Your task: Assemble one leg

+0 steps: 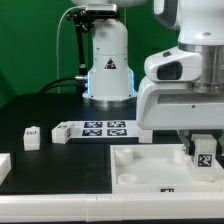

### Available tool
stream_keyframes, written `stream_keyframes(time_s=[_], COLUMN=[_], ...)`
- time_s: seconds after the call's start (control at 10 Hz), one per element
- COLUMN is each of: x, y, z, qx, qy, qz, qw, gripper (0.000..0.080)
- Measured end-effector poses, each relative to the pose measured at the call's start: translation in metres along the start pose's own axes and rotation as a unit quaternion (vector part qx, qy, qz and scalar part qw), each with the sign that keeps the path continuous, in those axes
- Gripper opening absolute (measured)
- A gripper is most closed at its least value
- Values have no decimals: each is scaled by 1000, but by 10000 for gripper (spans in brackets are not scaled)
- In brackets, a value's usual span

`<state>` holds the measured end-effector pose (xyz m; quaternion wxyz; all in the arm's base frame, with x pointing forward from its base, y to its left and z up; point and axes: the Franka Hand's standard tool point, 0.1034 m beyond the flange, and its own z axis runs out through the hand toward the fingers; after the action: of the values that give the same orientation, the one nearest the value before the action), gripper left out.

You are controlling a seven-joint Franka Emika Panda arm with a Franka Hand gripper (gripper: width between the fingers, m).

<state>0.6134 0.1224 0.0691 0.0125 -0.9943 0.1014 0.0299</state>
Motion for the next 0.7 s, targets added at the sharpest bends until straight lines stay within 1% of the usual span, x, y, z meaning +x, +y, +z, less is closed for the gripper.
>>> stream_keyframes(time_s=[0.2,0.3,0.4,0.6,0.7], x=[0,0,0,0,1], y=[0,0,1,1,1], z=[0,0,0,0,0], qx=[2,4,5,6,7], qy=[-1,-2,-3,-4,-6], qz=[140,178,261,365,448], qw=[990,984,965,931,894], gripper=[290,290,290,290,290])
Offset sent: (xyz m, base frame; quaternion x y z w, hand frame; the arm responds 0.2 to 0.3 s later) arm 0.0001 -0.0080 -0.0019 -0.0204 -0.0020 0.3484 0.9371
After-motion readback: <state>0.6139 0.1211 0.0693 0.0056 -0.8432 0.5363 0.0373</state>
